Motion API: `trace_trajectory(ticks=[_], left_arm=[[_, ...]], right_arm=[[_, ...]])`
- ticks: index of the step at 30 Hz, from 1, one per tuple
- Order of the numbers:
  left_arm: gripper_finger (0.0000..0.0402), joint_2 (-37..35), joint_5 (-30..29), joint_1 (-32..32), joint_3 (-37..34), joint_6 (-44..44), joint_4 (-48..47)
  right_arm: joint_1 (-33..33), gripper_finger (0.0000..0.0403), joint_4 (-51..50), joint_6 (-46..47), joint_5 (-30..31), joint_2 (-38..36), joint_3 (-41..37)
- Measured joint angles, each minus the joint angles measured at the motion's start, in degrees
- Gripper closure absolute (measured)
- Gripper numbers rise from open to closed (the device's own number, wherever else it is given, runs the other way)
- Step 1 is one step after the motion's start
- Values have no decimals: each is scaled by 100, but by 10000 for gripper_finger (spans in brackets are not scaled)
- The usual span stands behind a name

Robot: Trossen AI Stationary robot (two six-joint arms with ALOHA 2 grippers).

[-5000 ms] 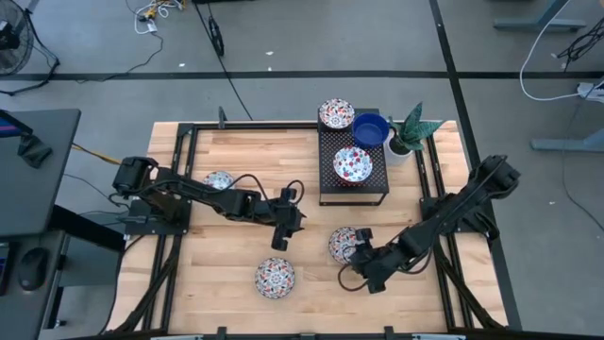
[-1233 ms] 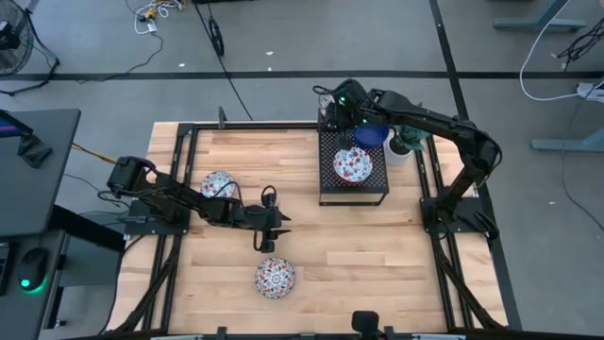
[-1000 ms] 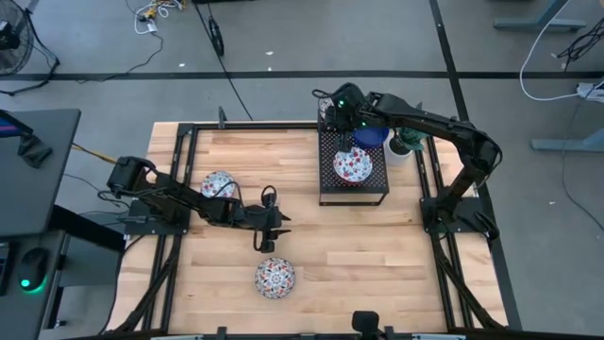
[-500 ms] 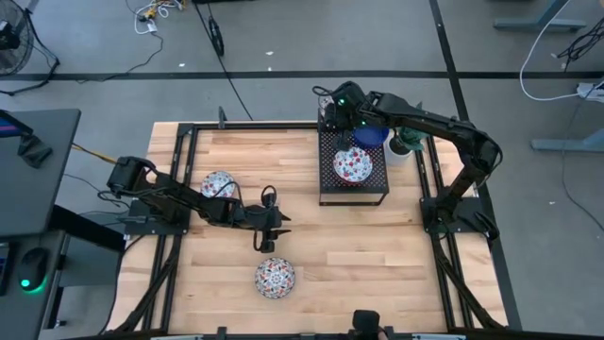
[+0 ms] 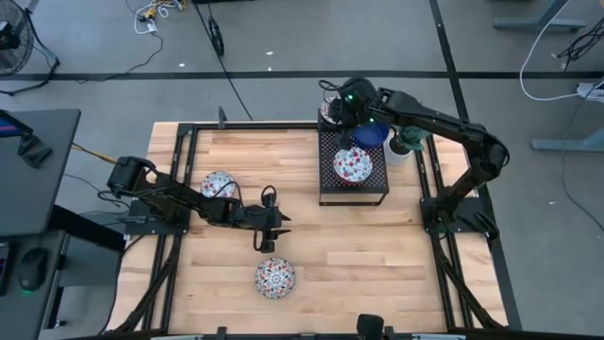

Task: Pick & Place Mini bowls
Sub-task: Stack the right orange patterned bowl on top of the other orange patterned bowl on the shelf

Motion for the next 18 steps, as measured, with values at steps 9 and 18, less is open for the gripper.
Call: trace_trajectory(ticks=[9, 18], left_arm=[[234, 2, 0, -17, 0, -1, 2], [234, 2, 0, -17, 0, 0, 15]], right_arm=[[-125, 384, 161, 94, -80, 128, -7], [-126, 397, 180, 86, -90, 129, -93]])
